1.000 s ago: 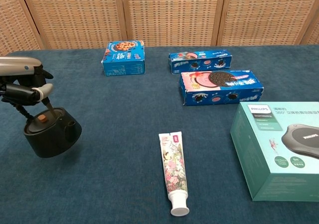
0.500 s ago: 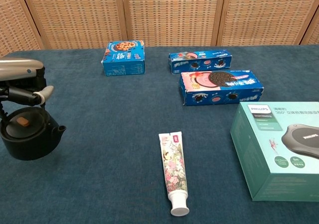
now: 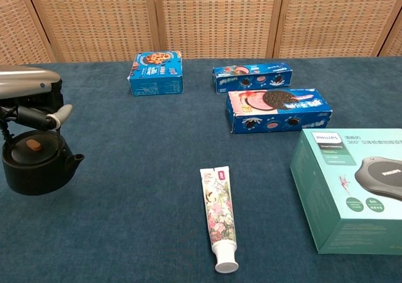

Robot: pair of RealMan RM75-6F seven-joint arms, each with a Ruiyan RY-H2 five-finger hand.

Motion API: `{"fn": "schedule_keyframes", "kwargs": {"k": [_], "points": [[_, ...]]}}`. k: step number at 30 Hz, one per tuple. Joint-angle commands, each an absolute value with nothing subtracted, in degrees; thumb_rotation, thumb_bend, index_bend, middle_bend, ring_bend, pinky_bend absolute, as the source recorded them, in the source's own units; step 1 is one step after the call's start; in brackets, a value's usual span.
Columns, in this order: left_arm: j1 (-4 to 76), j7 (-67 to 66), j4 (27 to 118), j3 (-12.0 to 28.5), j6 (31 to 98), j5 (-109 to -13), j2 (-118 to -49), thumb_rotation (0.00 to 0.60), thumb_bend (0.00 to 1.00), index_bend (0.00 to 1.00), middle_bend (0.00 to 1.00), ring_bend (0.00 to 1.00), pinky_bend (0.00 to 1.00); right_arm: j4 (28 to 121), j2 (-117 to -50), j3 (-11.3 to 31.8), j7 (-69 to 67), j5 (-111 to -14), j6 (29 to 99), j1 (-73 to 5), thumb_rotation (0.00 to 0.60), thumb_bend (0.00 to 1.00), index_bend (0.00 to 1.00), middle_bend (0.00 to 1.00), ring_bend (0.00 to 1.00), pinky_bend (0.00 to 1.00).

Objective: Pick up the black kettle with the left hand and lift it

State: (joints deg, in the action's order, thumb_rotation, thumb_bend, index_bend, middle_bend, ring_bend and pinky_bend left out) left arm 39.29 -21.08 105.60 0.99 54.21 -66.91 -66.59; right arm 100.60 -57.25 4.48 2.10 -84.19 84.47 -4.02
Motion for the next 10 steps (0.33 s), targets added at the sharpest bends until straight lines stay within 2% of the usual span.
{"fn": "schedule_keyframes", "kwargs": {"k": [1, 10], "points": [[39.8, -18.9, 103.6, 1.9, 54.1, -69.7, -66.9, 0.315, 1.00, 1.00, 1.00, 0.89, 0.88, 100.6, -57.2, 4.5, 2.0, -84.1, 84.5, -4.0, 0.600, 0.00, 0.00, 0.00, 0.00, 0.00], [41.5, -11.0, 95.5, 3.2, 53.5, -78.8, -68.3, 0.315, 1.00, 1.00, 1.00, 0.89, 0.88, 100.6, -57.1, 4.6, 1.8, -84.0, 84.4, -4.0, 0.600, 0.00, 0.00, 0.00, 0.00, 0.00]]}}
